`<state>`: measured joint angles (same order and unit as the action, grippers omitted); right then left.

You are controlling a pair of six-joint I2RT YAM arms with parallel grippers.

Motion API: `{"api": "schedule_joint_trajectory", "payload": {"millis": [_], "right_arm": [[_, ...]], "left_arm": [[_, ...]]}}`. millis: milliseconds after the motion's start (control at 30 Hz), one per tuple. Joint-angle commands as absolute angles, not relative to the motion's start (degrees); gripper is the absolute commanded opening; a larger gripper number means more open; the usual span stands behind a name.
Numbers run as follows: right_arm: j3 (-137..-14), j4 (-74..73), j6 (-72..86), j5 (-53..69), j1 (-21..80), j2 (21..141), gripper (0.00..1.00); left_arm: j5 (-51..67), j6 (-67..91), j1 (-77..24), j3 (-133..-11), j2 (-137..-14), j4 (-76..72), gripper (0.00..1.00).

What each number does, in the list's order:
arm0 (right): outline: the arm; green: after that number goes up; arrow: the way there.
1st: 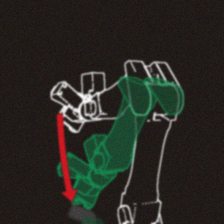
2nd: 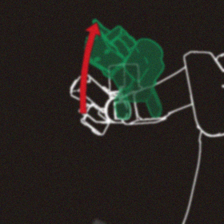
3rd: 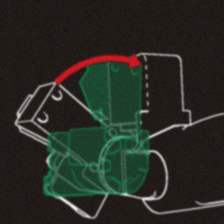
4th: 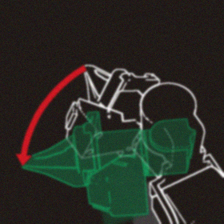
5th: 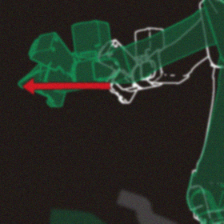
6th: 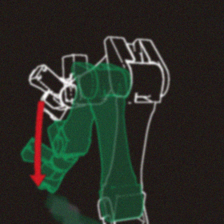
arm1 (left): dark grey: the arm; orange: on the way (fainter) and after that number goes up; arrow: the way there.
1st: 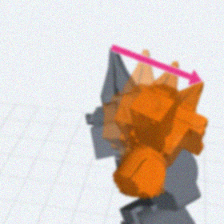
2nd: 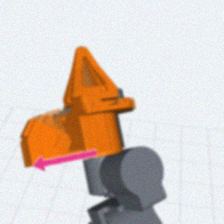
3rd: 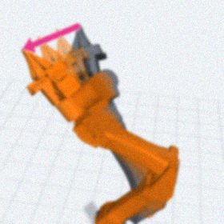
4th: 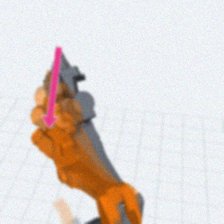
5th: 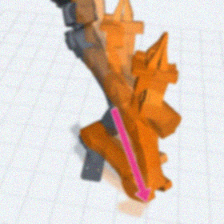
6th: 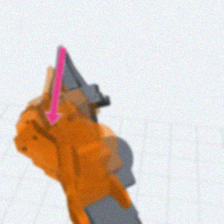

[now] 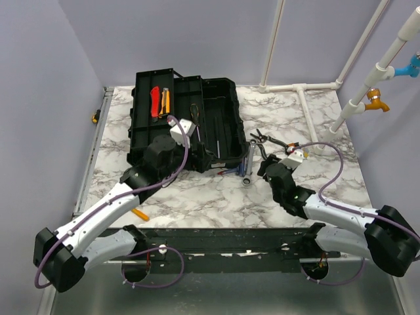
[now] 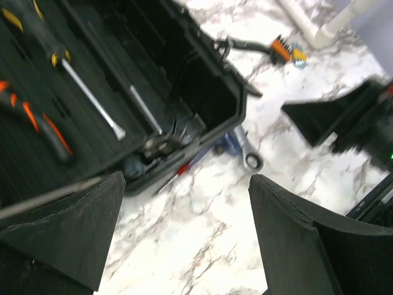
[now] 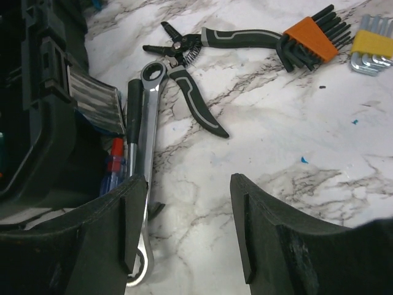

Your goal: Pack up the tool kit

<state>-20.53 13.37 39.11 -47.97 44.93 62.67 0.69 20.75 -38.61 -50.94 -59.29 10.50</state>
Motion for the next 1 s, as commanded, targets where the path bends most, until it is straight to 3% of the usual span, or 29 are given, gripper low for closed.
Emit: {"api": "schedule_joint_trajectory", "payload": {"millis": [0, 133, 433, 967], "right_arm": [[-24.0, 10.4, 43.7, -32.5, 36.3, 64.2, 0.63], [-26.8, 9.1, 44.3, -17.3, 28.2, 65.9, 0.63], [-28.6, 10.6, 47.2, -4.1, 23.4, 71.2, 0.6], [-30.3, 27.9, 51.6, 12.9, 19.7, 94.4, 0.54]], "left_arm": [[0.8, 18.7, -40.3, -39.3, -51.9, 0.9, 0.84], [-0.7, 16.1, -42.7, -30.6, -45.7, -4.9, 0.84], [-2.8, 12.2, -45.8, -18.9, -37.4, -14.0, 0.84], [-3.0, 12.5, -45.8, -16.8, -33.4, -14.8, 0.84]]}}
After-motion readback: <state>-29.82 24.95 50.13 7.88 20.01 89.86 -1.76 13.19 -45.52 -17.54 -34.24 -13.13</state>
